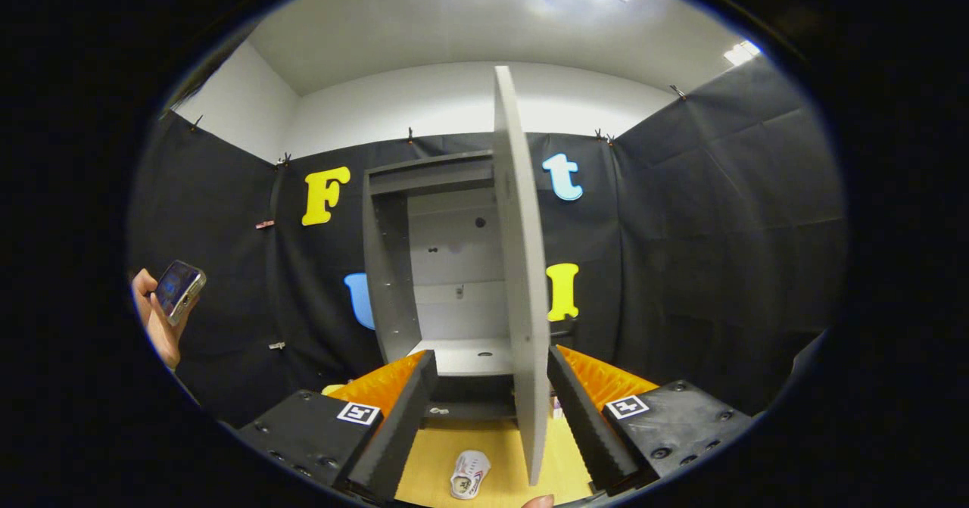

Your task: Open the shoe cabinet door, grab the shoes and put them into the shoe cabinet, then close the shoe cabinet door.

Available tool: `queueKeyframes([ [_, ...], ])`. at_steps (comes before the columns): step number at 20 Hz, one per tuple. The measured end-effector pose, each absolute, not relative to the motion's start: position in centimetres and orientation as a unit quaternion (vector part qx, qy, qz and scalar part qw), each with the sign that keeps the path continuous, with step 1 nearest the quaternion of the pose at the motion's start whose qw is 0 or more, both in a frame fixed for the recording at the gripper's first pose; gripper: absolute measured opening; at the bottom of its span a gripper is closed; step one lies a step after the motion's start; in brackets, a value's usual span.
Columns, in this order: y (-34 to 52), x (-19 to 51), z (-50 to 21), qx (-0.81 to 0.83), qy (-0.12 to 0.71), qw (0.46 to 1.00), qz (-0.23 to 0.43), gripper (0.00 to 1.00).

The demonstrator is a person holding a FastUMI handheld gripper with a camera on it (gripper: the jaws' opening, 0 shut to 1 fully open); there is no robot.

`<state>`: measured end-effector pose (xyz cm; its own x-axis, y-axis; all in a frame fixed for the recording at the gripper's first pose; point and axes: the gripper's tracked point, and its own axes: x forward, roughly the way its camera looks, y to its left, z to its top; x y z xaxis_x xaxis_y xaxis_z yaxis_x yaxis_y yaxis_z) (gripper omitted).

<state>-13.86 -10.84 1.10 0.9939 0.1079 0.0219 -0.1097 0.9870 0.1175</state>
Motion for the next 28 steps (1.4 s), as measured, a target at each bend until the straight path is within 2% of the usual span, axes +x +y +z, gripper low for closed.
queueKeyframes([
  [2,-6.9,-13.7,-1.1,0.072,0.024,0.994,0.080,0.97],
  [5,-2.9,-12.4,-7.1,0.062,0.099,0.989,0.089,0.98],
  [14,2.2,-11.1,-30.6,0.043,0.341,0.935,0.086,0.99],
  [22,1.3,-9.8,-45.2,0.036,0.436,0.898,0.051,0.96],
  [23,1.4,-9.4,-46.6,0.042,0.441,0.895,0.047,0.94],
  [25,0.6,-8.4,-48.9,0.040,0.447,0.893,0.030,0.81],
  [26,0.3,-7.9,-49.9,0.037,0.448,0.893,0.023,0.69],
  [28,0.3,-7.3,-51.1,0.039,0.454,0.890,0.016,0.65],
])
